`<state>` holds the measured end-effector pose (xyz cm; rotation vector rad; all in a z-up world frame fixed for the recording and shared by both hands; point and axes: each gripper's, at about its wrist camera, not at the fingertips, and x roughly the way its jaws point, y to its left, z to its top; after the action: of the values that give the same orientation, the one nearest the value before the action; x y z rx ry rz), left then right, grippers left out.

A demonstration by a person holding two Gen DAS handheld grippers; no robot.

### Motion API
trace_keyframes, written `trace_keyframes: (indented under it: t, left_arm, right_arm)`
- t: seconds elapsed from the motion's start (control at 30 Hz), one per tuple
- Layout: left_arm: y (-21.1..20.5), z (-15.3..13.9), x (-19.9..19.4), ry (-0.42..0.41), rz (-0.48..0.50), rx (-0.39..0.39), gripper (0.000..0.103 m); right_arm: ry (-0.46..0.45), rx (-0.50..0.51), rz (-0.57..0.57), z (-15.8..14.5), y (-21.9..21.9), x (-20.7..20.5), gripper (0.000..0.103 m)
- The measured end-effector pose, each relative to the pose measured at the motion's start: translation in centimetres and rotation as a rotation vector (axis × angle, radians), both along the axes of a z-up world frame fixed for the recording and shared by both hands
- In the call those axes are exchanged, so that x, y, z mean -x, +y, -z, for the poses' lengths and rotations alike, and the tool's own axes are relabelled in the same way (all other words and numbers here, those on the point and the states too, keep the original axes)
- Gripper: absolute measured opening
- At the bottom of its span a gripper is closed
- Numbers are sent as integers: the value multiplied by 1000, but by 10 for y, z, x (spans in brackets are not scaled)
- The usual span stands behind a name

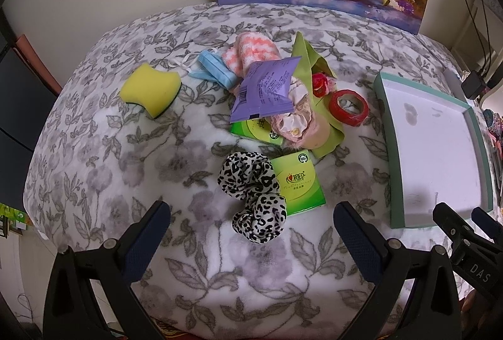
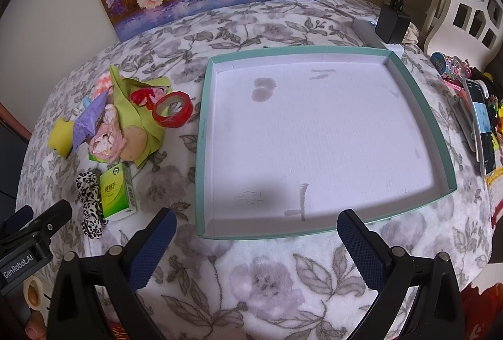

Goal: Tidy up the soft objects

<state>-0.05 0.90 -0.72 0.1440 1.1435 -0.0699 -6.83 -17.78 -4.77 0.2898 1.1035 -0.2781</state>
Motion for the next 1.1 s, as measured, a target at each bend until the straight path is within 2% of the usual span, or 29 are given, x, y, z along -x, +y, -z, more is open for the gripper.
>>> trace_keyframes:
  t: [1.1]
  left_arm:
    - [3,3,1,7,0,4,103]
  right_arm:
    - [5,0,-1,3,1,1,103]
